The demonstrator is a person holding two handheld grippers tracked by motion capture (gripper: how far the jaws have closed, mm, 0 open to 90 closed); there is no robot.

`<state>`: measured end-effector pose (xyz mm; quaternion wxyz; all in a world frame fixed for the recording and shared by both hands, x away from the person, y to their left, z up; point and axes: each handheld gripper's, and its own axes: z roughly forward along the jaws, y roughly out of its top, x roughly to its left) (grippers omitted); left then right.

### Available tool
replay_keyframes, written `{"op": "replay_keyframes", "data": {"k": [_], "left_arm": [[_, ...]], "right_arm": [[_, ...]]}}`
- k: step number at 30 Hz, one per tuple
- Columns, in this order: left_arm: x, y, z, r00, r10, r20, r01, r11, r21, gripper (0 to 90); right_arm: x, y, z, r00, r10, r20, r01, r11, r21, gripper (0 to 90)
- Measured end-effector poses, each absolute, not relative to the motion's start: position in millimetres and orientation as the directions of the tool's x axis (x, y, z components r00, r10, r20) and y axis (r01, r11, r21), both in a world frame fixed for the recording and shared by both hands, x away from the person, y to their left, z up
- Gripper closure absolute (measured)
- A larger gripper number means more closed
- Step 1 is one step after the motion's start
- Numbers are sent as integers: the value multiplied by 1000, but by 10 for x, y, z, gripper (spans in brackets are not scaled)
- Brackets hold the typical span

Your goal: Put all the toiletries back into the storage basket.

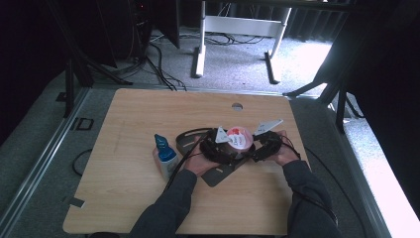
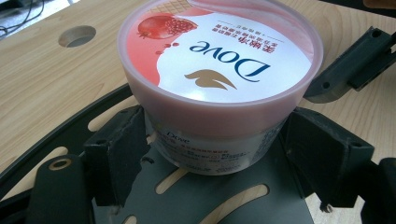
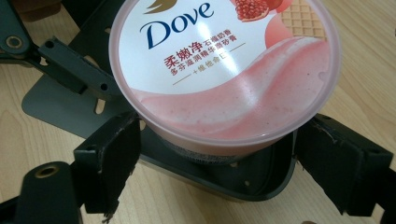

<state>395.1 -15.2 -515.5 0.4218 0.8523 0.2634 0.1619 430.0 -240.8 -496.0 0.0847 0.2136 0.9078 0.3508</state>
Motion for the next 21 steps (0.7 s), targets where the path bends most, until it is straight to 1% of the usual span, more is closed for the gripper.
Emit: {"op": "replay_keyframes", "data": {"k": [14,21], "left_arm": [[3973,-222,-5240,817,574,53,327,-536,778,217],[3986,-234,-5252,820,571,44,342,-550,762,217]], "right_arm": [[4288,-2443,-5076,-884,467,13,362,667,651,150],[4270,-2430,-5088,-883,469,-5,358,682,638,149]]}}
